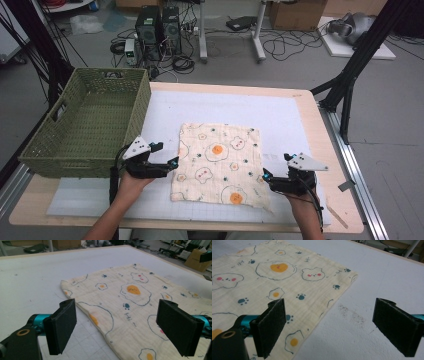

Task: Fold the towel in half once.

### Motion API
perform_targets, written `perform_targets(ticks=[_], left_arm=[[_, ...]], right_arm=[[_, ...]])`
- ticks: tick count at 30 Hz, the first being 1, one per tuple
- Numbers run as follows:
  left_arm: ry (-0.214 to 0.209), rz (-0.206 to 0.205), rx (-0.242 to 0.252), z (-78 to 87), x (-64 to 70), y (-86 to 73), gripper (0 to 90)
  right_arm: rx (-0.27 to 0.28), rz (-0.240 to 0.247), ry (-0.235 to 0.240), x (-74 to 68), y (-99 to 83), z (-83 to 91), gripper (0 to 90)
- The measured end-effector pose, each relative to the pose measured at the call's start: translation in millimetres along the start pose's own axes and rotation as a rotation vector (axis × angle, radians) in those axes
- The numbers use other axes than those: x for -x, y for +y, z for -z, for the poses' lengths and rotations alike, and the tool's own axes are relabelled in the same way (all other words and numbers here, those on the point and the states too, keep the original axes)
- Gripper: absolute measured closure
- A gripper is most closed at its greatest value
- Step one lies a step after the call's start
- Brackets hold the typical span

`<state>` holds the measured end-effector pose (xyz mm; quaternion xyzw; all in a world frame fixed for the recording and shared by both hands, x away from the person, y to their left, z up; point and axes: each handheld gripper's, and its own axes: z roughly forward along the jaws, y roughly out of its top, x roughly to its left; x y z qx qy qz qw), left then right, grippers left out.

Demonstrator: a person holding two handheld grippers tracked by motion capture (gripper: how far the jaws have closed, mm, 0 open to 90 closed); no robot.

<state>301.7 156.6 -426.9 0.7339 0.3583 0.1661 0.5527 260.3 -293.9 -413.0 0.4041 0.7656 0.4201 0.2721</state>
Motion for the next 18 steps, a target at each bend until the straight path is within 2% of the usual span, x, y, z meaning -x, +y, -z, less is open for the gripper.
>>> perform_targets(ticks=[9, 18], left_arm=[[-0.001, 0.012, -0.012, -3.2, -0.2, -4.0, 17.2], [0.012, 0.028, -0.003, -6.1, -6.2, 3.7, 17.1]], right_arm=[[-0.003, -0.004, 0.003, 0.4, -0.6, -1.4, 11.0], [-0.001, -0.014, 0.005, 2.6, -3.4, 0.6, 11.0]])
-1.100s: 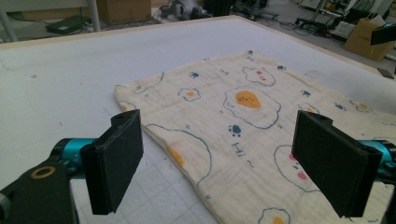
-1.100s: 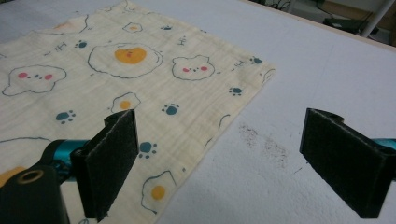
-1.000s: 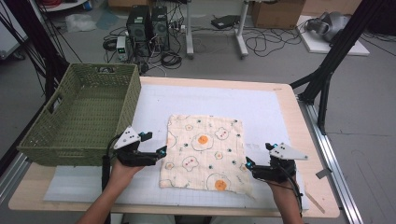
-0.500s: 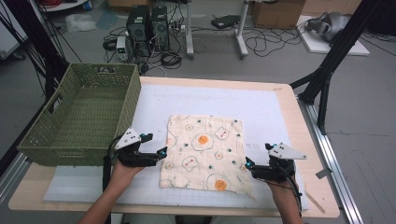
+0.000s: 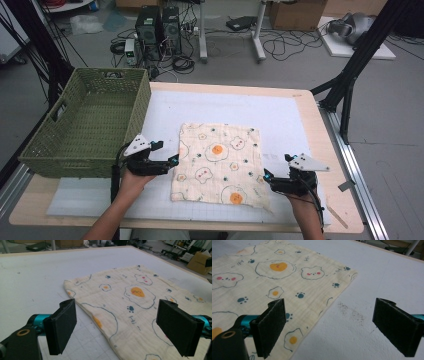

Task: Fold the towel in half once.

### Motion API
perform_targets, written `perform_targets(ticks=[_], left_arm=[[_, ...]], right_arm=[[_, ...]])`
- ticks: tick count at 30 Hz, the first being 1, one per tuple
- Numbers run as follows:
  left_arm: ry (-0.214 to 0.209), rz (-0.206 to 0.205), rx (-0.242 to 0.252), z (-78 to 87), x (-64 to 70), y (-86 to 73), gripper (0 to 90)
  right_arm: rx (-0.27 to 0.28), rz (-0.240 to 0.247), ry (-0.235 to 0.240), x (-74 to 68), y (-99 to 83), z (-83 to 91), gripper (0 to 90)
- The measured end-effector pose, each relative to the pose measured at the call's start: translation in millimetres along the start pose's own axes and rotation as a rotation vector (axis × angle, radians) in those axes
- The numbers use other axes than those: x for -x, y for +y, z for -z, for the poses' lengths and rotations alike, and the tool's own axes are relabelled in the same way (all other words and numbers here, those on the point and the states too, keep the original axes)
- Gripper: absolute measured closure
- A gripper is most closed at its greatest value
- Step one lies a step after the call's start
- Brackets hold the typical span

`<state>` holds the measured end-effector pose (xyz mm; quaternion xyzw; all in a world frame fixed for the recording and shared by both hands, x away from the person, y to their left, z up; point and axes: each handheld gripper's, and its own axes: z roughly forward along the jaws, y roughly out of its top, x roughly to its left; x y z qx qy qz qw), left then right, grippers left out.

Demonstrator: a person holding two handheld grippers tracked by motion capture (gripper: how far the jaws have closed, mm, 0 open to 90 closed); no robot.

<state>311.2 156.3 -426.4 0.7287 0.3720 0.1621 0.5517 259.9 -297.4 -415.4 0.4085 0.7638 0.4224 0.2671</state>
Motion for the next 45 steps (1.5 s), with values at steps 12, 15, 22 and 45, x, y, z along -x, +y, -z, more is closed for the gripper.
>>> perform_targets(ticks=[12, 15, 22, 45], left_arm=[[-0.013, 0.016, -0.013, -25.9, -12.7, 37.3, 19.9], [-0.002, 0.004, -0.025, -35.0, -14.9, 46.2, 20.2], [0.02, 0.011, -0.043, -55.6, -21.3, 58.6, 21.3], [0.131, 0.047, -0.189, -113.1, -44.0, 55.6, 25.2]], right_arm=[[0.002, -0.009, 0.01, 1.5, 0.2, -0.6, 11.0], [0.008, -0.002, 0.012, 1.9, 0.7, 0.1, 11.0], [0.006, -0.005, 0.013, 3.6, -0.1, 0.1, 11.0], [-0.005, -0.001, 0.025, 4.9, -2.1, -1.5, 11.0]])
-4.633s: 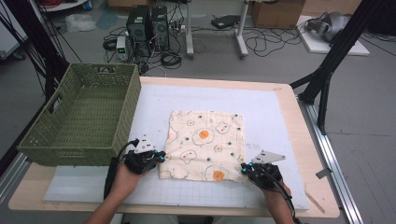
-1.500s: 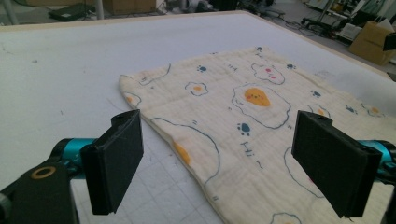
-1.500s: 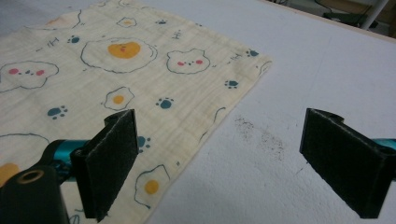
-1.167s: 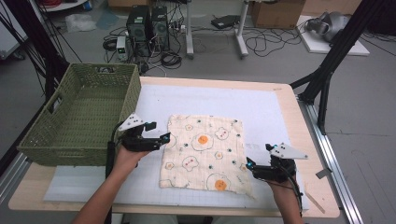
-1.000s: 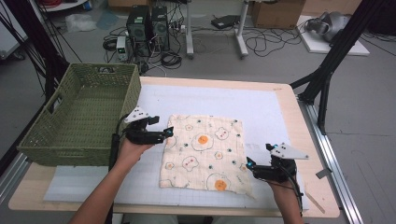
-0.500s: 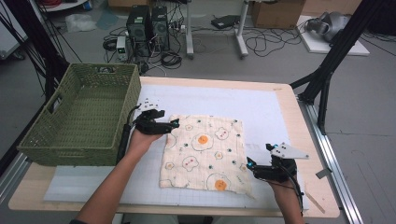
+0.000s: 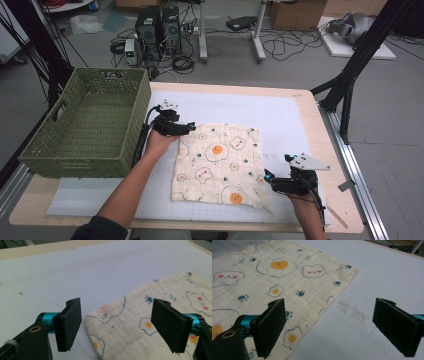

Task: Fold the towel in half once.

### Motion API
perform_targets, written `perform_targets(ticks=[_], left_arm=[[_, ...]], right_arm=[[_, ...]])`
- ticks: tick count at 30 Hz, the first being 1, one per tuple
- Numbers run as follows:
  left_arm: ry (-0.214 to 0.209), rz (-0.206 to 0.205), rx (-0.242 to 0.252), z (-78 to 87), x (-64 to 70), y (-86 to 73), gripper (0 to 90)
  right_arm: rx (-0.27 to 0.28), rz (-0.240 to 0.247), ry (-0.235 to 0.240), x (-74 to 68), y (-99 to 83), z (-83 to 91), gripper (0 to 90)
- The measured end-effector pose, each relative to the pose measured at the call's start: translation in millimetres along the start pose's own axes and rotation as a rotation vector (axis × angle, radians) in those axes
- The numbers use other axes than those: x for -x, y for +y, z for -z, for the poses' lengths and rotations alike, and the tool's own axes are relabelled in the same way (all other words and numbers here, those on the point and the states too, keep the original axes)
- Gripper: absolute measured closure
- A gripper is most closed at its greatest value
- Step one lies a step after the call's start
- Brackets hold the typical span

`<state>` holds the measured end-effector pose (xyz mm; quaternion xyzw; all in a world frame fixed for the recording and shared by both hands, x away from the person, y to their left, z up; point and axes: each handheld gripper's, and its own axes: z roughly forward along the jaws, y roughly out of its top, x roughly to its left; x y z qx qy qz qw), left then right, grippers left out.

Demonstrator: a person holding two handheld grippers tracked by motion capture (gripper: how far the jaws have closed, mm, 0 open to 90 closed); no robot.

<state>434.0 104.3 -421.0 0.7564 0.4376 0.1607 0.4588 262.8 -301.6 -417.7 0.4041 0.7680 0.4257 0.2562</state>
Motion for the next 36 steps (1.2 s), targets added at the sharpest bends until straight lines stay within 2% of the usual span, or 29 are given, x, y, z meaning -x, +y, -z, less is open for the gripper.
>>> perform_targets(ticks=[8, 11, 13, 16, 19, 22, 23, 24, 25, 27, 30, 36], left_arm=[[0.062, -0.022, -0.098, -17.6, -7.2, -12.8, 30.9], [0.063, -0.063, -0.136, -21.4, -7.0, -16.4, 36.6], [0.081, -0.107, -0.143, -21.3, -5.2, -16.6, 40.5], [0.079, -0.132, -0.136, -20.9, -4.5, -17.8, 43.7], [0.057, -0.158, -0.114, -19.8, -1.3, -20.8, 55.8], [0.04, -0.162, -0.095, -18.5, 0.9, -23.5, 68.2], [0.03, -0.163, -0.096, -18.0, 1.9, -23.7, 76.5], [0.031, -0.171, -0.094, -17.9, 3.2, -24.1, 82.5], [0.038, -0.177, -0.091, -17.5, 4.1, -24.3, 83.9], [0.05, -0.171, -0.083, -16.2, 4.7, -25.0, 85.6], [0.039, -0.138, -0.072, -13.3, 2.1, -24.4, 85.8], [0.011, -0.08, 0.0, -3.0, -1.4, -19.2, 85.9]], right_arm=[[-0.009, -0.01, -0.001, 1.0, -2.3, 0.5, 11.0], [-0.012, -0.008, -0.002, 2.1, -3.3, -0.4, 11.0], [-0.015, -0.01, -0.003, 2.3, -3.9, -0.7, 11.0], [-0.019, -0.012, -0.002, 2.0, -4.4, -1.4, 11.0], [-0.028, -0.009, -0.002, 0.6, -4.4, -2.3, 11.0], [-0.033, -0.011, 0.0, -0.3, -4.5, -3.7, 11.0], [-0.036, -0.009, 0.0, -0.4, -4.5, -4.2, 11.0], [-0.038, -0.01, 0.002, -0.9, -4.4, -4.8, 11.0], [-0.04, -0.008, 0.003, -1.0, -4.2, -5.6, 11.0], [-0.044, -0.005, 0.003, -1.9, -3.7, -8.0, 11.0], [-0.066, -0.005, 0.018, -2.6, -1.3, -13.3, 11.0], [-0.078, -0.014, 0.037, -4.6, 4.8, -21.7, 11.0]])
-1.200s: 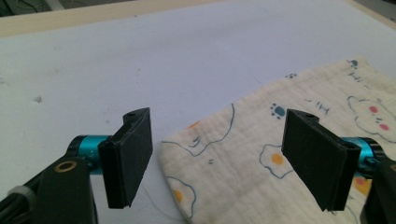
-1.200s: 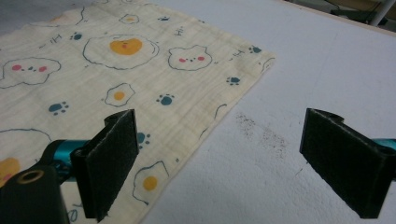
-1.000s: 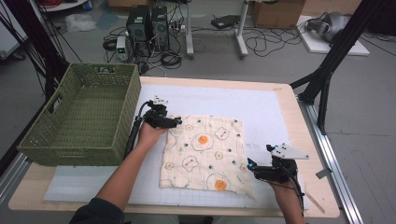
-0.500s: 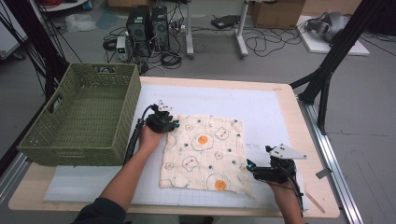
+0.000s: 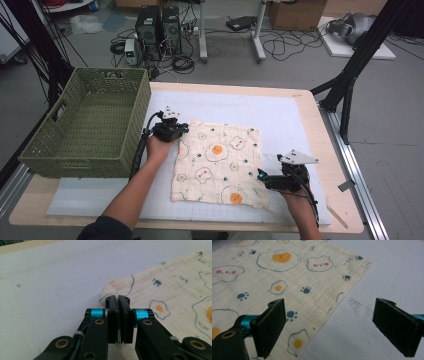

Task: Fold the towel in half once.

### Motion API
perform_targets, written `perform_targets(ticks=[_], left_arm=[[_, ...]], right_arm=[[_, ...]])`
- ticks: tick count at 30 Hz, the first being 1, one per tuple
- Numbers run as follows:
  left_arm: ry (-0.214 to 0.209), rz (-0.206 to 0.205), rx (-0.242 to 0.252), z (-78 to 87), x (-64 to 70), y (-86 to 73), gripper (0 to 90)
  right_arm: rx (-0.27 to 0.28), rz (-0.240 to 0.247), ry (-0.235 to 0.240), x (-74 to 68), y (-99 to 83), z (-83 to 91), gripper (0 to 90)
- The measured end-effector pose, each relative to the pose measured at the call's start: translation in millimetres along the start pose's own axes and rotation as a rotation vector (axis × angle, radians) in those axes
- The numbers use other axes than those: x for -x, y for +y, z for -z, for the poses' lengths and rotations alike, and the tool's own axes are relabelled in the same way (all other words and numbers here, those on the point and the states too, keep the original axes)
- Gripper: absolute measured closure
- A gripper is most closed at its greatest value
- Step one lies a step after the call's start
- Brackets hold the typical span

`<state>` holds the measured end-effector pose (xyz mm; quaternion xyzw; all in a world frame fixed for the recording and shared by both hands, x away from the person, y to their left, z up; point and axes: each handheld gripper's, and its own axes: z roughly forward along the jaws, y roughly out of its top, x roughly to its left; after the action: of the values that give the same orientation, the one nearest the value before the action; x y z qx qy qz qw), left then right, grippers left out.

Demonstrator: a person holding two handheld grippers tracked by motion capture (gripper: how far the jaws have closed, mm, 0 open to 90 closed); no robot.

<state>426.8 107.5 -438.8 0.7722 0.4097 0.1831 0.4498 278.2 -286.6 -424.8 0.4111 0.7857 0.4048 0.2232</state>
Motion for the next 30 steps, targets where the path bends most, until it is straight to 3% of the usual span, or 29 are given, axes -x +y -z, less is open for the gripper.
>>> perform_targets(ticks=[8, 10, 12, 18, 30], left_arm=[[0.0, 0.029, 0.054, 10.2, -3.3, 0.7, 85.9], [0.002, 0.029, 0.043, 10.8, -4.8, -0.8, 85.8], [0.0, 0.037, 0.047, 11.6, -6.2, -1.4, 85.8], [-0.003, 0.052, 0.059, 13.9, -8.3, -1.6, 85.7], [-0.01, 0.068, 0.043, 13.8, -9.6, -2.8, 85.3]], right_arm=[[0.003, -0.037, -0.009, 7.0, 13.4, -19.0, 11.0], [-0.001, -0.029, -0.02, 12.3, 17.9, -26.0, 11.0], [-0.015, -0.04, -0.025, 18.7, 23.9, -34.4, 11.0], [-0.089, 0.006, -0.038, 32.6, 43.6, -61.8, 11.0], [-0.148, -0.03, -0.044, 46.4, 63.9, -109.6, 12.7]])
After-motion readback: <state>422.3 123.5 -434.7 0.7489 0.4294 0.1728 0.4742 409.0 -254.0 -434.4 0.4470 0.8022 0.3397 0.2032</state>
